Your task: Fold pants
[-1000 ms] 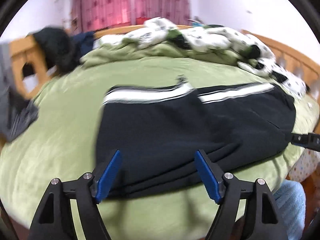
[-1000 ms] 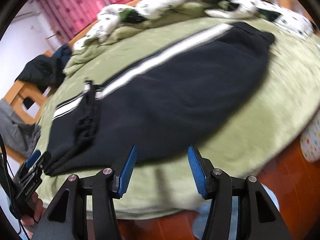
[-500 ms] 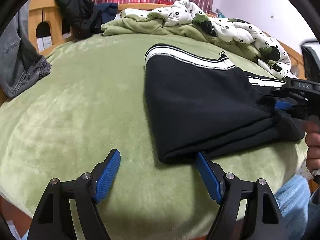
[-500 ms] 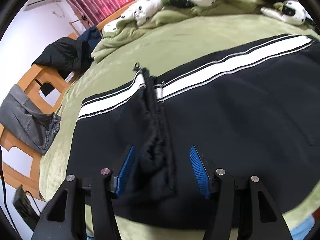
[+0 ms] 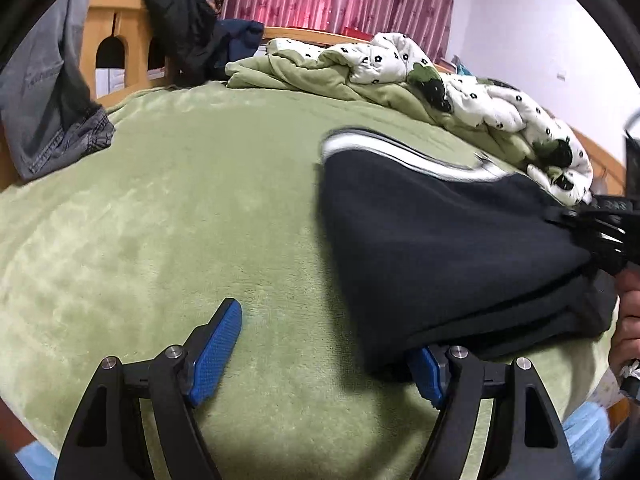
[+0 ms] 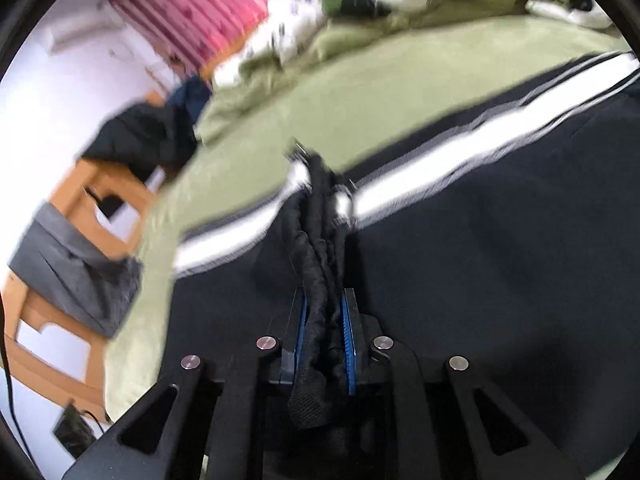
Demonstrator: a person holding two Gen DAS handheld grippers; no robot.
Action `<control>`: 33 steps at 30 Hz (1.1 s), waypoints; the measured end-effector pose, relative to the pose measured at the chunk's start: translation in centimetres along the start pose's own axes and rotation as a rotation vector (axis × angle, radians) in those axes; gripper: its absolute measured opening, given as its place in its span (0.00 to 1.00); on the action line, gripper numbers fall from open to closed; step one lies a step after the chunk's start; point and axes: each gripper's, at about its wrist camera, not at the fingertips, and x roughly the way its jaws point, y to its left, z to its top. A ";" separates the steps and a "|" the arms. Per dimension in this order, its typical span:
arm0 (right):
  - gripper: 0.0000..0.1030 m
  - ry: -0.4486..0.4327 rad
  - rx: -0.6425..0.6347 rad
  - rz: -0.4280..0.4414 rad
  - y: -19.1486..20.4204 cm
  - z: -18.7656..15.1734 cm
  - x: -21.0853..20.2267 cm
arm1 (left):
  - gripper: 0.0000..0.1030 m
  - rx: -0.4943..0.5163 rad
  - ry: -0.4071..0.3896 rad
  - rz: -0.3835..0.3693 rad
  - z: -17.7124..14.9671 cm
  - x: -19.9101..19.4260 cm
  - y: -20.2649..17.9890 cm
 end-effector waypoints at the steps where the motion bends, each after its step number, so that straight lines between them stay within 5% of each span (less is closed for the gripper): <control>1: 0.15 -0.025 -0.010 -0.016 -0.5 0.3 -1.0 | 0.73 0.004 0.016 -0.026 0.0 0.1 -0.1; 9: 0.19 0.118 -0.042 -0.090 -5.9 -1.4 1.0 | 0.73 0.148 0.048 -0.021 -1.2 -0.8 -3.0; 12: 0.30 0.053 -0.113 -0.140 -5.2 -1.6 -2.0 | 0.73 0.144 0.054 -0.086 -1.0 -2.8 -2.2; 16: 0.32 -0.090 -0.236 -0.172 -3.2 -1.9 -6.0 | 0.73 0.068 0.006 -0.170 1.0 -4.5 -1.8; 20: 0.29 -0.102 -0.367 -0.228 -1.5 -3.3 -5.2 | 0.73 0.068 -0.003 -0.135 3.9 -2.3 -4.2; 22: 0.19 -0.032 -0.365 -0.260 -2.6 -4.2 -3.5 | 0.73 0.064 0.031 -0.113 4.1 -0.8 -4.9; 25: 0.18 -0.055 -0.319 -0.228 -4.4 -5.4 -3.0 | 0.73 0.061 0.159 -0.087 2.2 2.4 -5.5; 30: 0.33 -0.032 -0.282 -0.189 -5.0 -4.4 -4.7 | 0.73 0.048 0.172 -0.106 0.8 1.6 -5.1; 33: 0.43 -0.123 -0.269 -0.232 -6.8 -3.4 -8.3 | 0.73 0.011 0.161 -0.134 2.1 0.5 -4.2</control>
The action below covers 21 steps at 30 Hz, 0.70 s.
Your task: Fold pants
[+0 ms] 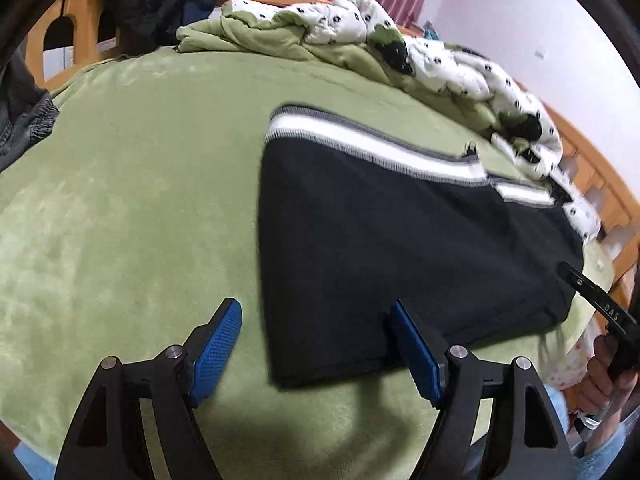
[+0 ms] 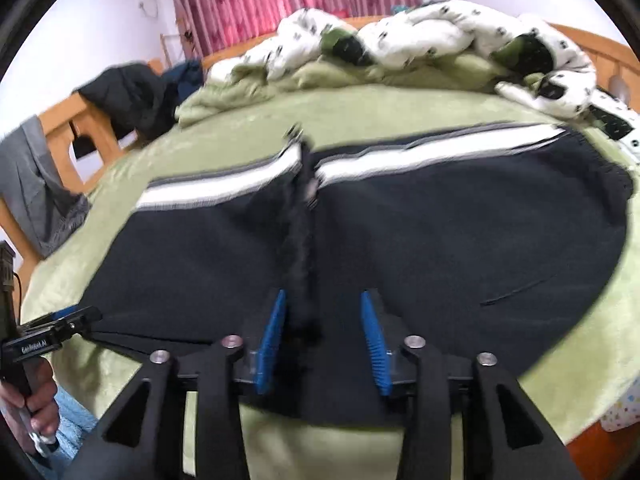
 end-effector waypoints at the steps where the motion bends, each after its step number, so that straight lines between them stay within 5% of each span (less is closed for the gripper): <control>1: 0.52 -0.031 0.010 -0.048 -1.4 0.4 -0.8 | 0.73 -0.002 -0.009 -0.001 0.4 -0.3 0.2; 3: 0.73 -0.057 0.035 -0.135 -4.8 1.2 -1.7 | 0.73 -0.004 -0.017 0.000 1.7 -0.4 0.4; 6: 0.74 -0.063 0.107 -0.295 -11.0 2.2 -1.6 | 0.72 -0.032 0.013 -0.045 3.6 0.6 0.2; 9: 0.74 -0.044 0.219 -0.327 -16.9 2.9 0.2 | 0.72 -0.083 0.043 -0.095 4.9 2.2 0.4; 14: 0.74 0.014 0.444 -0.192 -24.2 3.6 4.7 | 0.72 -0.094 0.098 -0.071 6.1 5.7 0.6; 21: 0.74 0.045 0.524 -0.118 -27.0 6.1 9.8 | 0.71 -0.051 0.173 -0.140 7.3 9.5 0.9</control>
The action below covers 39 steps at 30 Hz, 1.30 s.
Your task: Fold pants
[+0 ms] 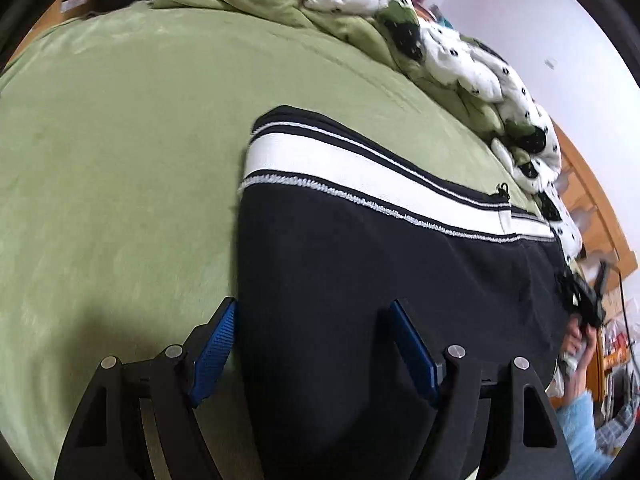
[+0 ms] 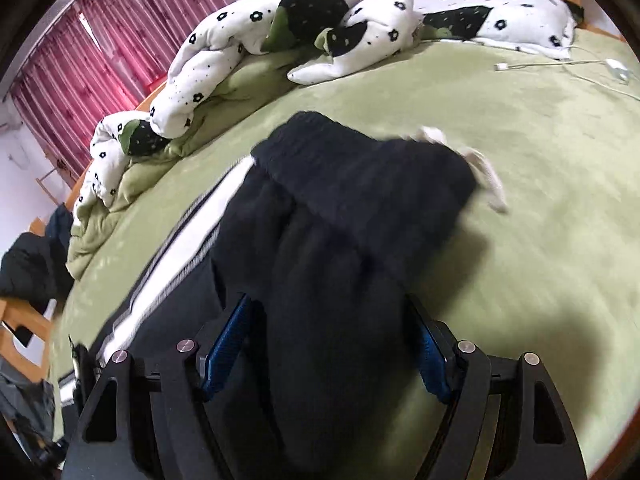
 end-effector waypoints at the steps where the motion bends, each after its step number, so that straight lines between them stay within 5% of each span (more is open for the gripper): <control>1: 0.74 0.008 0.012 0.002 0.0 0.6 0.6 | 0.71 0.011 0.005 -0.013 0.3 0.2 -0.1; 3: 0.69 0.004 0.028 0.023 -0.1 1.3 1.0 | 0.69 -0.003 0.014 -0.054 1.1 0.7 0.0; 7: 0.37 -0.064 0.013 0.079 0.9 1.9 -1.4 | 0.13 -0.107 0.004 -0.110 2.0 0.2 1.1; 9: 0.31 -0.133 -0.056 0.054 3.4 1.5 -3.5 | 0.10 -0.126 -0.048 -0.129 2.3 -0.9 1.0; 13: 0.27 -0.240 -0.186 0.032 10.1 1.4 -7.5 | 0.09 -0.084 -0.123 -0.143 3.0 -3.4 -0.7; 19: 0.26 -0.339 -0.297 0.139 20.5 1.6 -14.2 | 0.09 -0.088 -0.195 -0.229 5.4 -8.6 0.6; 26: 0.26 -0.288 -0.298 0.302 27.0 -1.3 -13.6 | 0.09 -0.091 -0.273 -0.026 7.1 -14.9 8.4; 30: 0.27 -0.174 -0.289 0.251 26.5 -4.8 -6.8 | 0.11 -0.086 -0.207 0.094 6.4 -12.2 12.1; 33: 0.29 -0.101 -0.291 0.076 23.6 -6.7 -1.4 | 0.27 -0.089 -0.141 0.244 5.0 -9.7 14.1; 35: 0.32 -0.028 -0.284 -0.025 21.0 -7.4 1.4 | 0.35 -0.103 -0.122 0.278 3.9 -9.1 14.8; 38: 0.44 0.102 -0.200 0.023 16.8 -8.4 2.9 | 0.40 -0.079 -0.161 0.272 3.1 -10.6 14.3; 39: 0.45 0.105 -0.203 0.029 16.5 -8.6 2.2 | 0.49 -0.063 -0.177 0.274 3.1 -11.0 13.6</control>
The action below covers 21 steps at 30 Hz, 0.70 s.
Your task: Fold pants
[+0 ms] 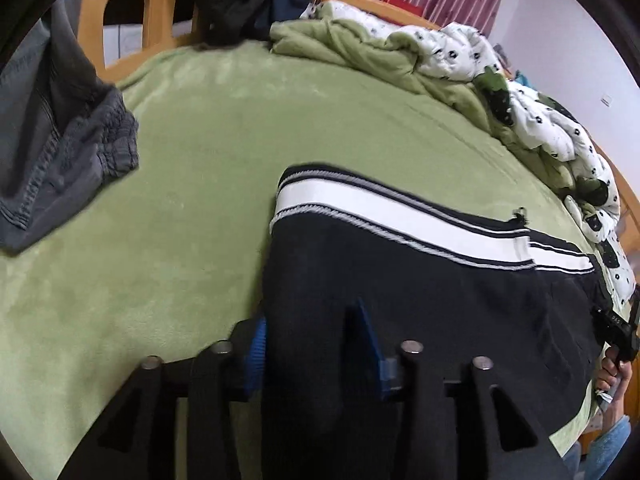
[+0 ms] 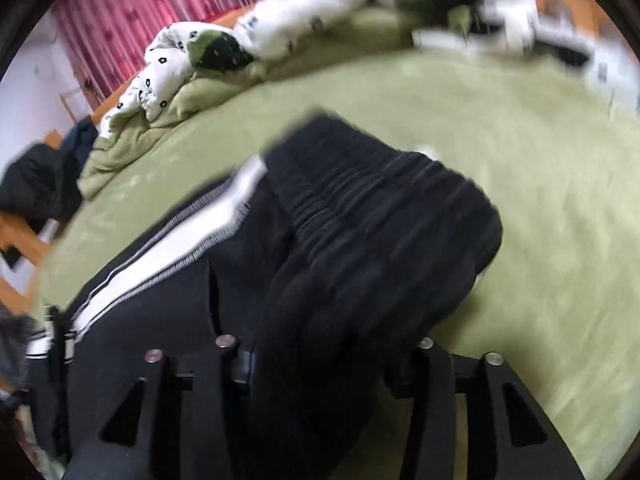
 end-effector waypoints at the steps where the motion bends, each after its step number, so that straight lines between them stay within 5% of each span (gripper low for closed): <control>1: 0.48 -0.004 -0.016 -0.009 0.0 -0.3 -0.8 | 0.59 0.010 -0.013 -0.003 0.0 -0.3 -0.5; 5: 0.50 -0.048 -0.151 -0.162 1.7 -1.9 -4.9 | 0.65 0.055 -0.085 0.022 -1.4 -2.1 -1.7; 9: 0.50 -0.092 -0.250 -0.223 4.1 -3.7 -9.2 | 0.67 0.106 0.028 0.096 -5.9 -0.3 -1.9; 11: 0.50 -0.122 -0.271 -0.177 5.8 -4.5 -11.0 | 0.68 0.097 -0.026 0.088 -7.7 -1.0 -1.2; 15: 0.50 -0.105 -0.327 -0.033 11.1 -6.2 -11.8 | 0.68 -0.052 0.021 -0.044 -8.5 -3.0 1.0; 21: 0.50 -0.003 -0.413 0.208 21.6 -11.1 -9.1 | 0.68 -0.074 0.011 -0.072 -10.1 -4.7 2.7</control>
